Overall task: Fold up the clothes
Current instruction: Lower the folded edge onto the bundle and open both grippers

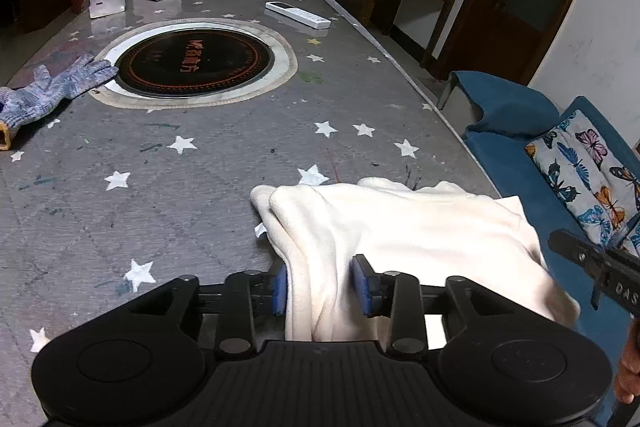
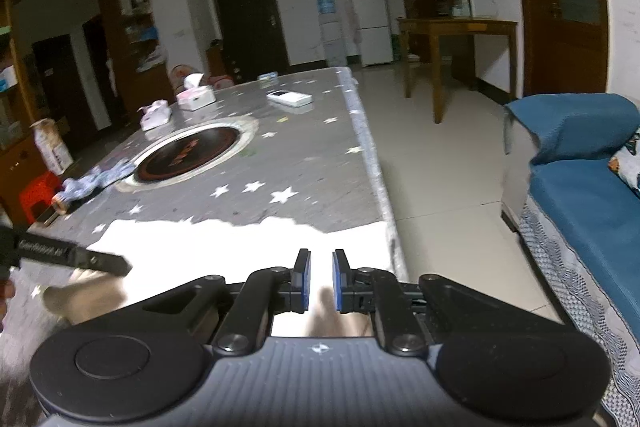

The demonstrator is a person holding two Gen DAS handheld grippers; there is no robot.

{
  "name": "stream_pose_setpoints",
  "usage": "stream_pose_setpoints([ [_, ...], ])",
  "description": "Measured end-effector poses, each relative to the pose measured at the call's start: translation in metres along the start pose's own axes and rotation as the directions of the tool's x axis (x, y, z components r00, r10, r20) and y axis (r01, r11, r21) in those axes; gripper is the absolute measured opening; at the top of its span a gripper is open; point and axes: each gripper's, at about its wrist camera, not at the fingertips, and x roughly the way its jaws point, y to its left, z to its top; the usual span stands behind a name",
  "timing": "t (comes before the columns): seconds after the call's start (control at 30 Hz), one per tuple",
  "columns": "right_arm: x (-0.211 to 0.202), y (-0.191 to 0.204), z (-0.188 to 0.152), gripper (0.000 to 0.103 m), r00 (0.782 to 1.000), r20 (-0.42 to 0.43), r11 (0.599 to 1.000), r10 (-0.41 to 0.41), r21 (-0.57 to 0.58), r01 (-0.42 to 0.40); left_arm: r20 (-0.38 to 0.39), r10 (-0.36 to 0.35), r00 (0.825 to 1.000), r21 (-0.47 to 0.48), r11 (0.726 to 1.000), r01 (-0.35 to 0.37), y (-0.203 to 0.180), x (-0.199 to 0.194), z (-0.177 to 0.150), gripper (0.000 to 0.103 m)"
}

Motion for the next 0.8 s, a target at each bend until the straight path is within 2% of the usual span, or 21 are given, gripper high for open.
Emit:
stream_pose_setpoints([
  [0.2, -0.002, 0.014, -0.014, 0.01, 0.999, -0.037, 0.998, 0.034, -0.048, -0.036, -0.001, 0.018, 1.0, 0.015, 1.0, -0.018, 0.0, 0.0, -0.003, 0.044],
  [0.4, 0.002, 0.013, -0.026, 0.01, 0.998, -0.065, 0.998, 0.02, -0.063, -0.024, 0.0, 0.031, 1.0, 0.032, 0.999, -0.031, -0.001, -0.001, -0.008, 0.046],
  [0.6, -0.008, 0.019, -0.023, 0.011, 0.999, -0.037, 0.996, 0.026, -0.083, -0.029, 0.008, 0.034, 0.999, 0.051, 0.998, -0.035, -0.003, -0.005, -0.012, 0.049],
  [0.8, -0.012, 0.033, -0.024, 0.011, 0.997, -0.046, 0.991, 0.067, -0.109, -0.072, 0.013, 0.036, 0.999, 0.082, 0.996, -0.037, -0.008, -0.007, -0.022, 0.051],
])
